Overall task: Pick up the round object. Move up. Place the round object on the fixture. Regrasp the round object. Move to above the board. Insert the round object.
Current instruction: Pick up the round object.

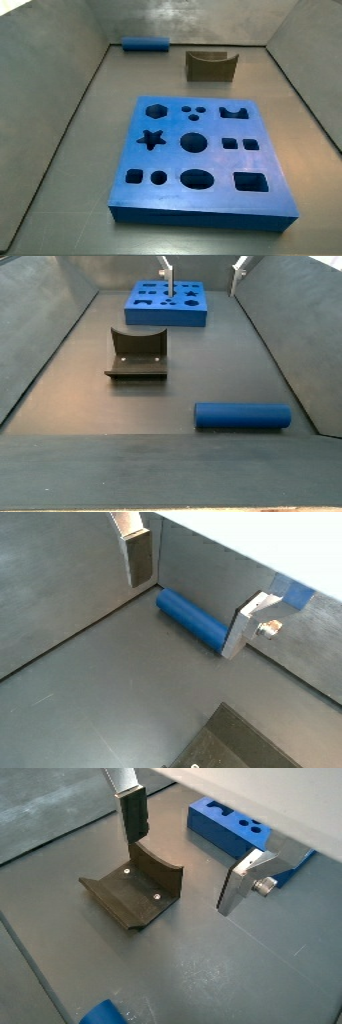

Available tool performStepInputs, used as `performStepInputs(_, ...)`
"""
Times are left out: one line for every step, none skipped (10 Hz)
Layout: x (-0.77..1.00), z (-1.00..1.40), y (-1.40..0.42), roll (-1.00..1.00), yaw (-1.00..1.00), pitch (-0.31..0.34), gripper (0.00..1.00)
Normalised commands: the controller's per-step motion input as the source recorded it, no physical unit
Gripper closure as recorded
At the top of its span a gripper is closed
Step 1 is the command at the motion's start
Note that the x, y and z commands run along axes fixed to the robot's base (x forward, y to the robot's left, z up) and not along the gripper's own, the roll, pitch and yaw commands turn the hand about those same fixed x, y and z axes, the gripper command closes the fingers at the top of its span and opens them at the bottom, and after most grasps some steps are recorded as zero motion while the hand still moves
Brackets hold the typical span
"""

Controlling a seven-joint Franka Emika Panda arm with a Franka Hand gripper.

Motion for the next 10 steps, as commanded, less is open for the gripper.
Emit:
performStepInputs(0.02,0.00,0.00,0.00,0.01,0.000,0.00)
performStepInputs(0.05,0.00,0.06,0.00,0.08,0.004,0.00)
performStepInputs(0.04,0.00,0.01,0.00,0.04,0.004,0.00)
performStepInputs(0.00,0.00,0.00,0.01,-0.04,0.000,0.00)
performStepInputs(0.00,-0.05,0.11,0.00,-0.38,0.000,0.00)
performStepInputs(0.00,-0.18,0.39,0.00,-0.57,0.070,0.00)
performStepInputs(0.00,-0.17,0.41,0.00,-0.56,0.063,0.00)
performStepInputs(-0.02,-0.14,0.46,0.00,-0.51,0.057,0.00)
performStepInputs(-0.02,-0.12,0.49,0.00,-0.47,0.056,0.00)
performStepInputs(-0.01,-0.13,0.47,0.00,-0.49,0.060,0.00)
